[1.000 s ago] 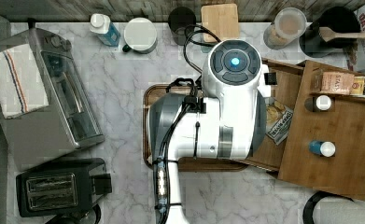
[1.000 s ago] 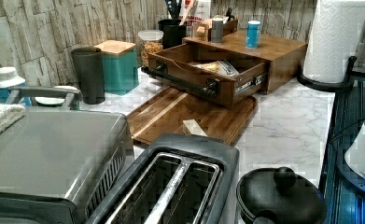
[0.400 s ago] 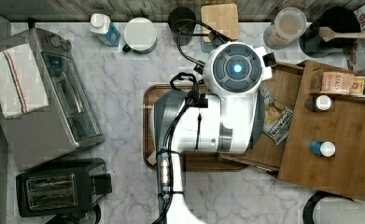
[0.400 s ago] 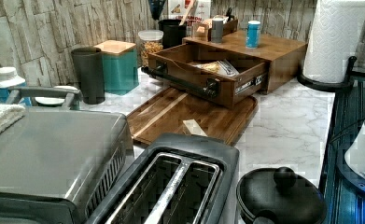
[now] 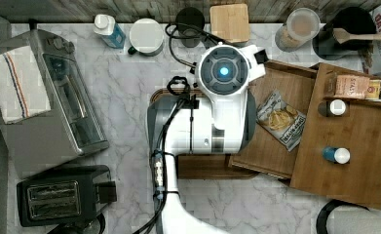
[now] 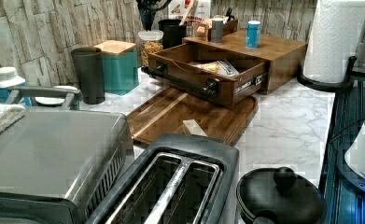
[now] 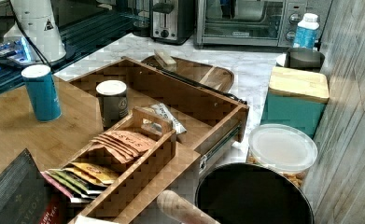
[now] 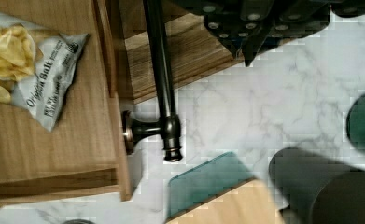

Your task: Close the drawer.

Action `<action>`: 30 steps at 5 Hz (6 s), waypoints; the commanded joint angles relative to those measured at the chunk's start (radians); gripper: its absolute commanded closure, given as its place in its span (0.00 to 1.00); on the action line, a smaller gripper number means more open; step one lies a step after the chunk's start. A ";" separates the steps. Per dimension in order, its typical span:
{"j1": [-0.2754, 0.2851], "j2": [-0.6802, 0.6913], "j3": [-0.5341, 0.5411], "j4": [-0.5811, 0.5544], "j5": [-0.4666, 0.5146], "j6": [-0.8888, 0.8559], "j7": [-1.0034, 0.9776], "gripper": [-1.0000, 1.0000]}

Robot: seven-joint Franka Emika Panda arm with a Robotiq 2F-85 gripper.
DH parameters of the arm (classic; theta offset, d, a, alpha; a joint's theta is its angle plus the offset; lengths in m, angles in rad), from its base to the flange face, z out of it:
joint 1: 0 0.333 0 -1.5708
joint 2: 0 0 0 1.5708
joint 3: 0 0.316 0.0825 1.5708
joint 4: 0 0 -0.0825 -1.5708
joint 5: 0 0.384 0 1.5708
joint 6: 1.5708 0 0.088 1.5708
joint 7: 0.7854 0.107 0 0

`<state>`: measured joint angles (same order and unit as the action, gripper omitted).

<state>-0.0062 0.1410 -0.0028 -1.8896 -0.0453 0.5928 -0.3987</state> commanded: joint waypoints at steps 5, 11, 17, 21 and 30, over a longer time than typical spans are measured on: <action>0.009 0.235 -0.033 -0.066 -0.138 0.113 -0.122 1.00; -0.192 0.219 -0.109 -0.067 -0.062 0.199 -0.454 1.00; -0.473 0.272 -0.196 0.154 -0.087 0.103 -0.684 1.00; -0.511 0.262 -0.197 0.098 -0.004 0.206 -0.730 1.00; -0.494 0.264 -0.216 0.098 0.007 0.206 -0.736 1.00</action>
<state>-0.3455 0.4043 -0.0748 -1.9619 -0.0141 0.6924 -1.1084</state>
